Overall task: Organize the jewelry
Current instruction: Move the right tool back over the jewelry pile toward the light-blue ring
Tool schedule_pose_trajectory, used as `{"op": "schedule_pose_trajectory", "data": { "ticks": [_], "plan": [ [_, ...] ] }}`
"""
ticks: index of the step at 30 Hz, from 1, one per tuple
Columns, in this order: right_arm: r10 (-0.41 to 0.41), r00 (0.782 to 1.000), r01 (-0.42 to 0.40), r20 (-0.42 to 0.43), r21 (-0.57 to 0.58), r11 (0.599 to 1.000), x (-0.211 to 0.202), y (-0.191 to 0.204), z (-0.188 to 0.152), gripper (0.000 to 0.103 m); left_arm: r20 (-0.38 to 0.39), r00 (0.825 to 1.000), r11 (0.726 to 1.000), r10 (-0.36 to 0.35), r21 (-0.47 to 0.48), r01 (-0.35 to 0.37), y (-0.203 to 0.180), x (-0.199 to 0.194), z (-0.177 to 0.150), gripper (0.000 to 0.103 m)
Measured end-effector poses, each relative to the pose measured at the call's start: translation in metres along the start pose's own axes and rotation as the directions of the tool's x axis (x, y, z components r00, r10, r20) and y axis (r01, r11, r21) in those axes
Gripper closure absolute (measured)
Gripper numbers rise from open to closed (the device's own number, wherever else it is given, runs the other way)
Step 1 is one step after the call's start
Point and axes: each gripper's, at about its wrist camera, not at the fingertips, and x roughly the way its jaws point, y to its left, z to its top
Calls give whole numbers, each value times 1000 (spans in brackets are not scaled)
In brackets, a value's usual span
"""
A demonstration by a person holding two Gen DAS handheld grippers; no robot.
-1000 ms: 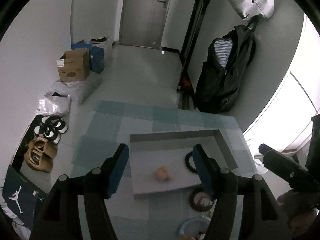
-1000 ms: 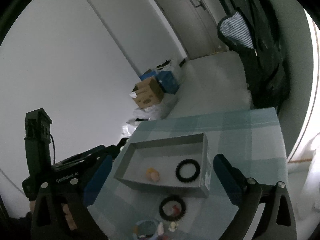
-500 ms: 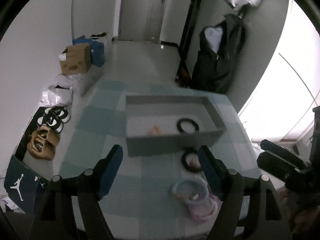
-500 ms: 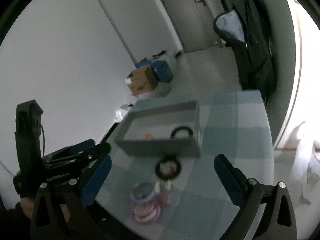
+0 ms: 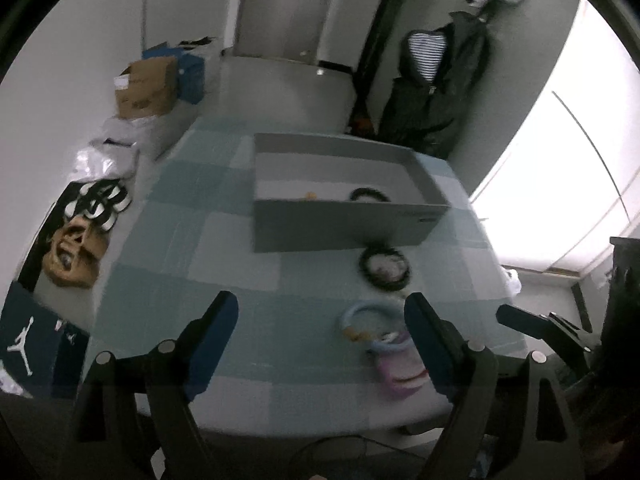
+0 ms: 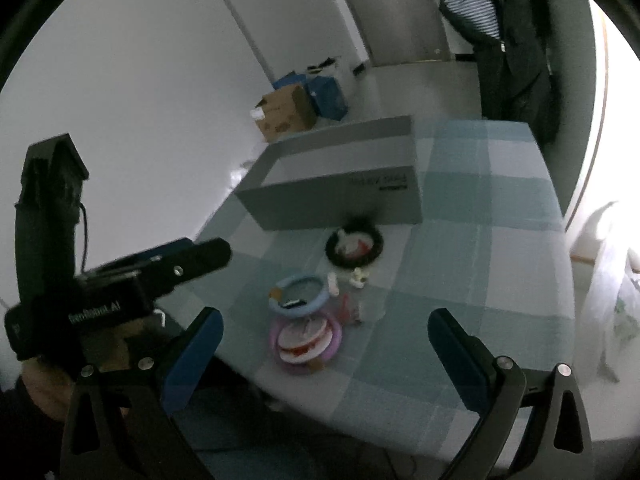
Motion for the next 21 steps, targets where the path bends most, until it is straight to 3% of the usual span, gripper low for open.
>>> {"op": "schedule_pose_trajectory", "data": {
  "ticks": [2,5,13,21],
  "plan": [
    [-8,1000,8,-9,-20,1000,5,5,-1,0,38,998,999,52,-15,-52,6,-8,0,21],
    [-11,999,10,-36,-36,999,17,11,-1,7,98,993,998,62,-26,-60,16,-24,1,21],
    [-40,995,34,-90,-67,997,50,21,8,21,69,997,997,34,-73,-29,35,-17,0,20],
    [-100,989,84,-108,-143,986,66,34,15,23,70,997,997,16,-75,-11,43,-16,1,20]
  ]
}}
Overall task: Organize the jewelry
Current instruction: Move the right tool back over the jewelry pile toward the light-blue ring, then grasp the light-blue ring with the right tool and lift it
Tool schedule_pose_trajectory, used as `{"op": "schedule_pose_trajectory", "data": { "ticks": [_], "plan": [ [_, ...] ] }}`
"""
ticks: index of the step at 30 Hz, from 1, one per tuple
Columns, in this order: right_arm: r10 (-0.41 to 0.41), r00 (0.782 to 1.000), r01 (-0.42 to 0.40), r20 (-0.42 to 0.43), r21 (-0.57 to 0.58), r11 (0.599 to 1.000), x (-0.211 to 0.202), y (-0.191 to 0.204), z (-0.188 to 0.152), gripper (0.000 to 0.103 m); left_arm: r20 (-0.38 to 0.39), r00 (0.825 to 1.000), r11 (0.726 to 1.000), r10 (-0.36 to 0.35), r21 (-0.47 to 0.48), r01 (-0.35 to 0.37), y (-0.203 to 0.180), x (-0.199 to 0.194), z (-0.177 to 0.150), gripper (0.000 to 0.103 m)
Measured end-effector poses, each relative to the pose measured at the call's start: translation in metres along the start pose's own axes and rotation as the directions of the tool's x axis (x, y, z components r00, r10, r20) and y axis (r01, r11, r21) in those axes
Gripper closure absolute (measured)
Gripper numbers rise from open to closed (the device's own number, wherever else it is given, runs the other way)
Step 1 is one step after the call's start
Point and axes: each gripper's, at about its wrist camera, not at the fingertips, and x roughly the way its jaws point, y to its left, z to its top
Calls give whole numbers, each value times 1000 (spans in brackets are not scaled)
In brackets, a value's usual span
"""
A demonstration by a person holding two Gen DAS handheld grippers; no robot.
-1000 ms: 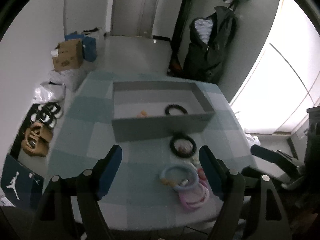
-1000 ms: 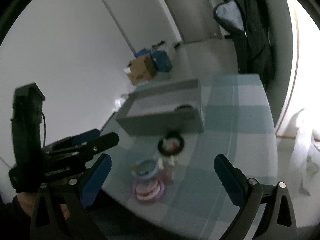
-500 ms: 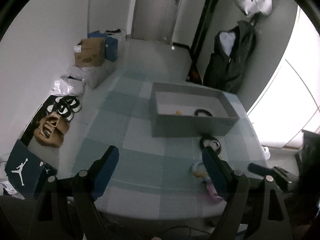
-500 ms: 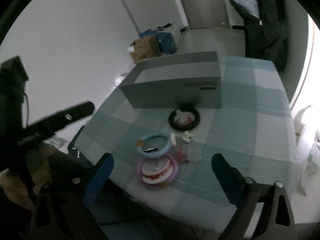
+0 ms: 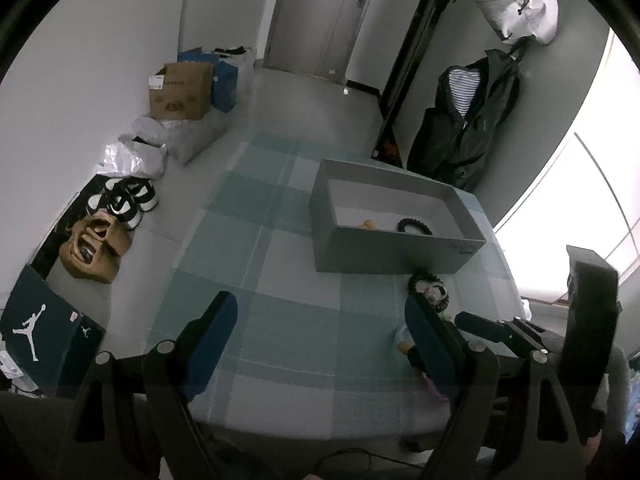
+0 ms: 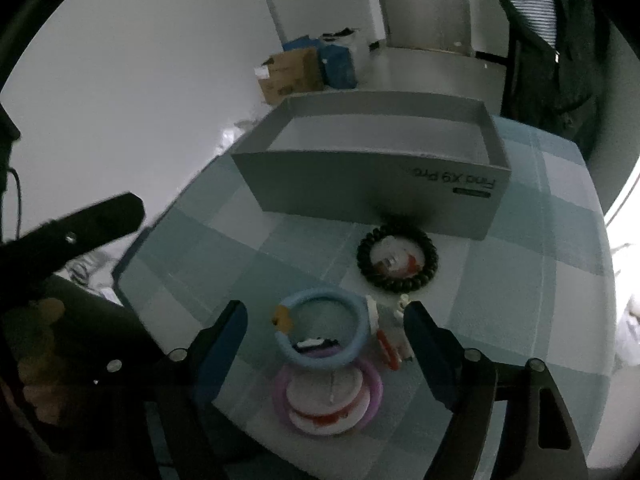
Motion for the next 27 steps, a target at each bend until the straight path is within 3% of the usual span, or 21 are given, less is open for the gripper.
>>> {"op": "schedule_pose_trajectory", "data": {
  "ticks": [3,8,14,21,27],
  "plan": [
    [-24,1000,23,-15,-40,999,6,5,3,27,-9,1000,1000,-13,-16,13,3,2,2,20],
    [-77,997,72,-26,-145,987,8,17,3,44,-23,999,999,-26,-26,25,4,5,4,20],
    [-102,994,93,-29,-219,971,9,29,0,45,-36,999,999,-31,-34,30,4,7,4,20],
    [-24,1000,24,4,-128,992,-3,16,3,45,-45,999,998,-26,-50,24,5,9,4,20],
    [68,993,-70,97,17,997,-30,-8,12,45,-86,994,992,-65,-118,54,13,16,4,20]
  ]
}}
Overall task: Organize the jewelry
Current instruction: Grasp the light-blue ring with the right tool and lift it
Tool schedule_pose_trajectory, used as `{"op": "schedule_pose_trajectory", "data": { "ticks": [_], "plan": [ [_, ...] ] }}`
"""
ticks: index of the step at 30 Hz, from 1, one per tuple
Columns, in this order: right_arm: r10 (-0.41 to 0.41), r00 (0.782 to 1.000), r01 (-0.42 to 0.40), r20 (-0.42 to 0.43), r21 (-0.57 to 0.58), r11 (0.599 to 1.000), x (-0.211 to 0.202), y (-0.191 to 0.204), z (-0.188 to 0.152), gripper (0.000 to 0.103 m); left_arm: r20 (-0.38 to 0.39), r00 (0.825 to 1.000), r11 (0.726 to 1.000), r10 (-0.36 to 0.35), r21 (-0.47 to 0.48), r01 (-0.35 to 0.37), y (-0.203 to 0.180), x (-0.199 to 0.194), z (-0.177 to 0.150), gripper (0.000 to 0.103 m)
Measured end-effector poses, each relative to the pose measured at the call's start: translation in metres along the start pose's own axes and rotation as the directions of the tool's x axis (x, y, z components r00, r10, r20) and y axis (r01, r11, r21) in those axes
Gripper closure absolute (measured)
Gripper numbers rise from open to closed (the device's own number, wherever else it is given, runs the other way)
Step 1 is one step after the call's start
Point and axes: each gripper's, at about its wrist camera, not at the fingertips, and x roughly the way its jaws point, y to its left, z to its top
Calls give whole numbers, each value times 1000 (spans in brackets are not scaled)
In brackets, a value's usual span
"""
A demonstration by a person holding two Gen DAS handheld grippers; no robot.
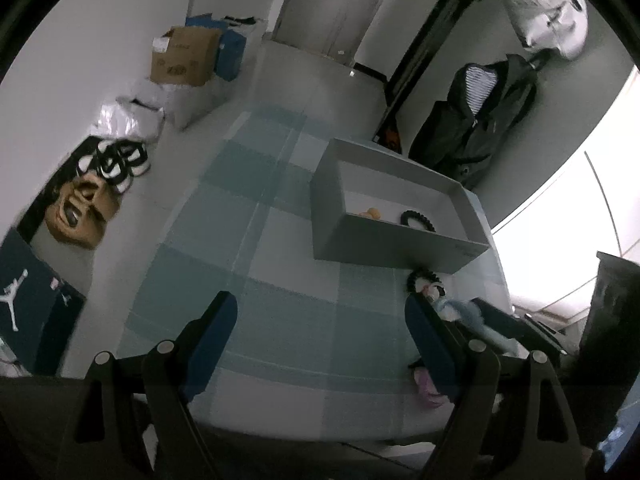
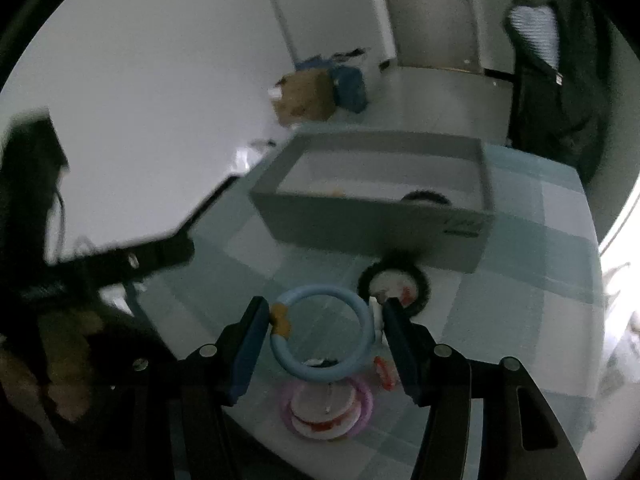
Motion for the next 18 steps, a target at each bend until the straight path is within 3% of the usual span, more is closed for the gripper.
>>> {"op": "schedule_pose_trajectory", "data": {
  "ticks": [6,18],
  "plan": [
    [62,993,-76,105,134,988,-28,-29,8,45,-24,998,998,-52,41,53,-20,11,3,20],
    [41,978,-95,206,258,961,-60,-77,12,45,-184,979,972,-91,197,128,-77,56,-1,20]
  ]
}}
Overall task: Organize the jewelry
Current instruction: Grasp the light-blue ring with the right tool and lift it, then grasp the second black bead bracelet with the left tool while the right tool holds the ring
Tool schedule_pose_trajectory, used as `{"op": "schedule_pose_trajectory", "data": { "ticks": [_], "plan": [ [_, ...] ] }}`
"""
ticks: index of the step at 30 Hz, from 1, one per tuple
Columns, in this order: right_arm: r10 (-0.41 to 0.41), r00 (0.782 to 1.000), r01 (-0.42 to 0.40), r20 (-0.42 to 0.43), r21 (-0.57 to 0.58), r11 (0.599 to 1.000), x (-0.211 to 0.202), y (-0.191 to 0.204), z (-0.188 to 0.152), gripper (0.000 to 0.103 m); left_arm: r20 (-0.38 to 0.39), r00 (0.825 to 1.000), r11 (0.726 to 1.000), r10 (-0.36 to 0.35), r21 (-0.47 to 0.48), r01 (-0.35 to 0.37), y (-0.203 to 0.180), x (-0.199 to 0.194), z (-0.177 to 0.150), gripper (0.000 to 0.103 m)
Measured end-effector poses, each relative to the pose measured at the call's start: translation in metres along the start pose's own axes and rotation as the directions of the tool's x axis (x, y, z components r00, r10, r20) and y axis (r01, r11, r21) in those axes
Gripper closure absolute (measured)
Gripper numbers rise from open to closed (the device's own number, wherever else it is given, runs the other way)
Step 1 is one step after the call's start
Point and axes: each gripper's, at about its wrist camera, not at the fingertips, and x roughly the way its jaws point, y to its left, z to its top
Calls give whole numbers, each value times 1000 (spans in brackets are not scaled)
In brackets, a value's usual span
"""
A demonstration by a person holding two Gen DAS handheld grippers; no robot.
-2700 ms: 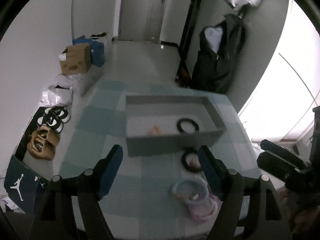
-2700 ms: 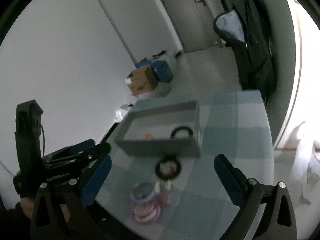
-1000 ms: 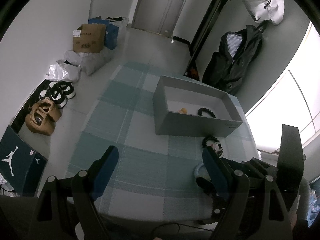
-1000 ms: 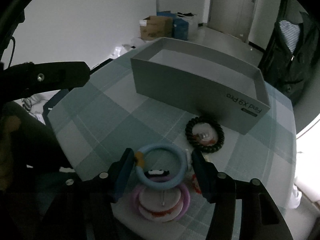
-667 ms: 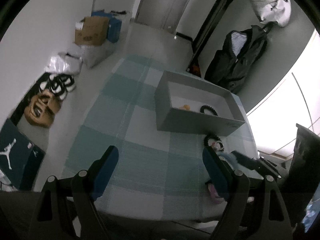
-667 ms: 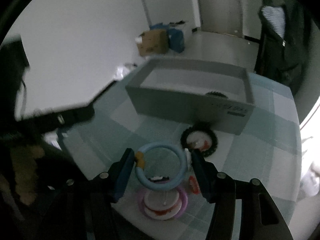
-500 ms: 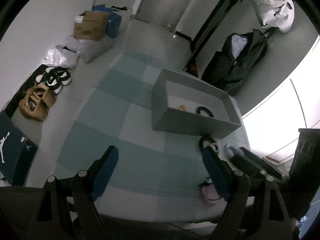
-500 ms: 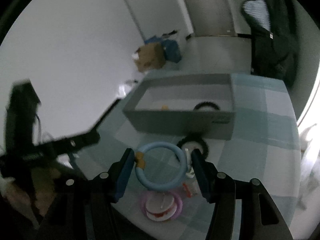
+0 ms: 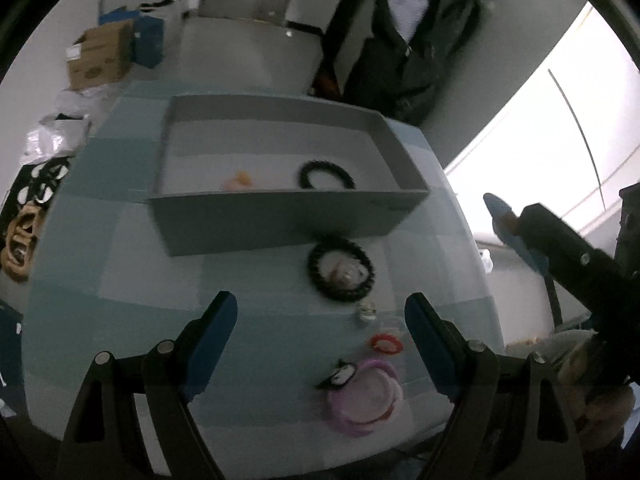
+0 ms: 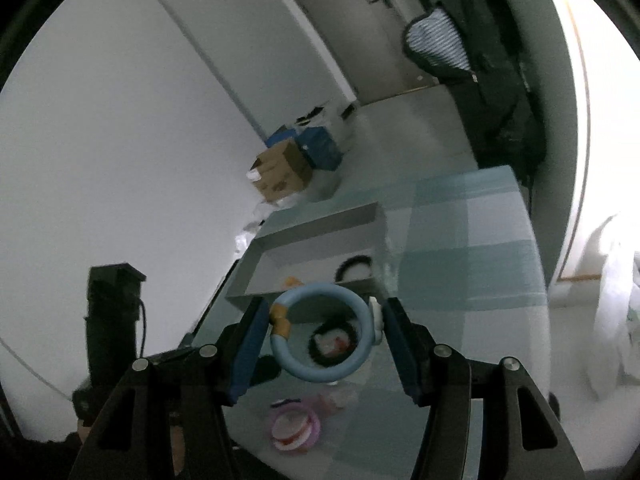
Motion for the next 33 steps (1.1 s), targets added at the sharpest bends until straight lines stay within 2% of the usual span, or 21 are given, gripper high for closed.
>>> {"op": "schedule_pose_trajectory", "data": {
  "ticks": [8,10,13,15,19,21,23,25,27,28,29,33],
  "plan": [
    [1,1000,-2,16,60,998,-15,-23,2,45,-79,996,999,37,40,-34,-16,30,19,20],
    [2,1000,-3,19,62,998,-15,-25,3,45,-91,994,996,63,67,-57,-21,34,19,20],
    [3,1000,-4,20,62,998,-17,-27,3,45,-117,983,985,141,118,-128,-25,43,15,20],
    [5,1000,-6,17,67,998,-17,-29,4,45,-100,974,968,204,167,-186,-30,45,14,20],
    [9,1000,-10,12,77,997,-15,-33,5,45,-101,969,959,226,199,-203,-31,46,13,21],
    [10,1000,-11,10,80,997,-14,-34,6,45,-93,966,952,240,215,-216,-30,44,12,27],
    [10,1000,-10,9,82,997,-14,-34,6,45,-79,963,943,259,238,-234,-34,44,13,44],
    [13,1000,-14,10,84,996,-14,-34,6,45,-78,965,943,249,246,-223,-35,44,14,53],
    [11,1000,-12,10,84,996,-14,-35,6,47,-74,966,942,247,253,-221,-37,45,14,56],
    [13,1000,-14,7,86,996,-14,-35,6,53,-73,967,942,245,254,-219,-37,46,14,57],
    [16,1000,-16,3,85,996,-13,-35,6,55,-73,967,943,242,253,-217,-40,50,15,59],
    [17,1000,-17,-5,79,997,-12,-34,5,55,-85,976,954,201,244,-175,-41,49,17,65]
  ]
}}
